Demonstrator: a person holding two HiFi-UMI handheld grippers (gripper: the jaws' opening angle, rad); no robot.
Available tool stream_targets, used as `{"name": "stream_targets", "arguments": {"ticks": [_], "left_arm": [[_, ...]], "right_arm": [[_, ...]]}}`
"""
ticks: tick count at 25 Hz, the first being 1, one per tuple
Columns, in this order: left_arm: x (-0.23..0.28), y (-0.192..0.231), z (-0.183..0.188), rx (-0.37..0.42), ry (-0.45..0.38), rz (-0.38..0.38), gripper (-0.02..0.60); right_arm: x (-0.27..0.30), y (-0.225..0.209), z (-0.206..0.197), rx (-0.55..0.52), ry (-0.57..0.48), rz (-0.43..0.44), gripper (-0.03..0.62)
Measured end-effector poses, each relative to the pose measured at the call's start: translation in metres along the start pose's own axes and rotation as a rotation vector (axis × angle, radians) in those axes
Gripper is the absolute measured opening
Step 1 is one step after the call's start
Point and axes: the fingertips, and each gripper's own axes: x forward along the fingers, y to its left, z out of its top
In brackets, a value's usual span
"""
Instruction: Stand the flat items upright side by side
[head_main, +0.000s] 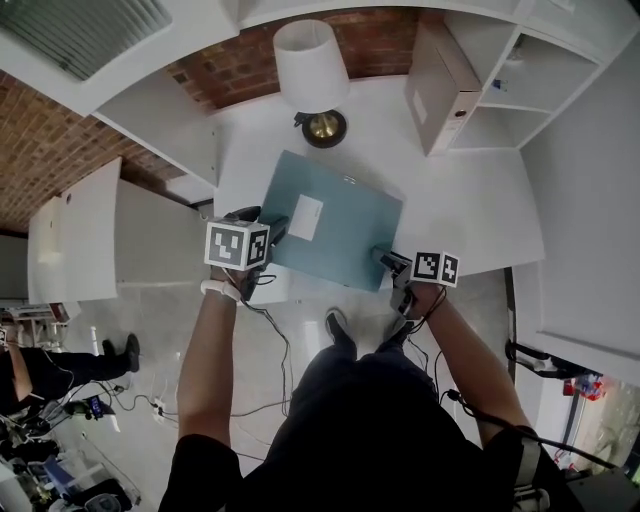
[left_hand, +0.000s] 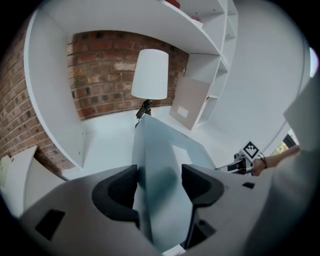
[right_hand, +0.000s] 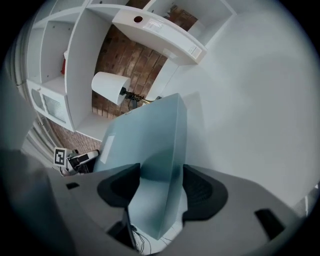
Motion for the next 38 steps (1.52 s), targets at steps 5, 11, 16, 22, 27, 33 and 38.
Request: {"name": "stream_targets", "arguments": {"ticks": [5,11,16,22,27,33,38], "left_arm": [[-0.023,-0.048,0.049,0.078,-0.073,-0.011,0.278],[-0.038,-0.128,0.09,0.426,-0.06,0.06,0.278],[-0.038,-0.196,0.101,0.729,-0.034,0.142,0.278],[-0.041,-0.251,0.095,0.859,-0.072,0.163,0.275],[-0.045,-0.276,0.088,0.842,-0.125,0.155,0.253],[-0.048,-0.293,0.085,0.786,-0.187,0.189,0.253],[-0.068,-0.298,0.09,0.688,-0.316,0.248,0.253]], "right_arm": [[-0.016,-0.006,0.004,-0.017,0.029,-0.051,0.273],[-0.027,-0.014,0.008,-0.085,0.058,-0.071,0.261],[-0.032,-0.029,0.014,-0.089,0.056,-0.07,0.259],[-0.065,-0.024,0.032,-0.24,0.084,-0.041,0.252],[-0.122,0.002,0.093,-0.619,-0.016,-0.018,0.259],[-0.163,0.057,0.141,-0.973,-0.112,0.077,0.296],[-0.165,0.075,0.152,-1.022,-0.114,0.114,0.313]]}}
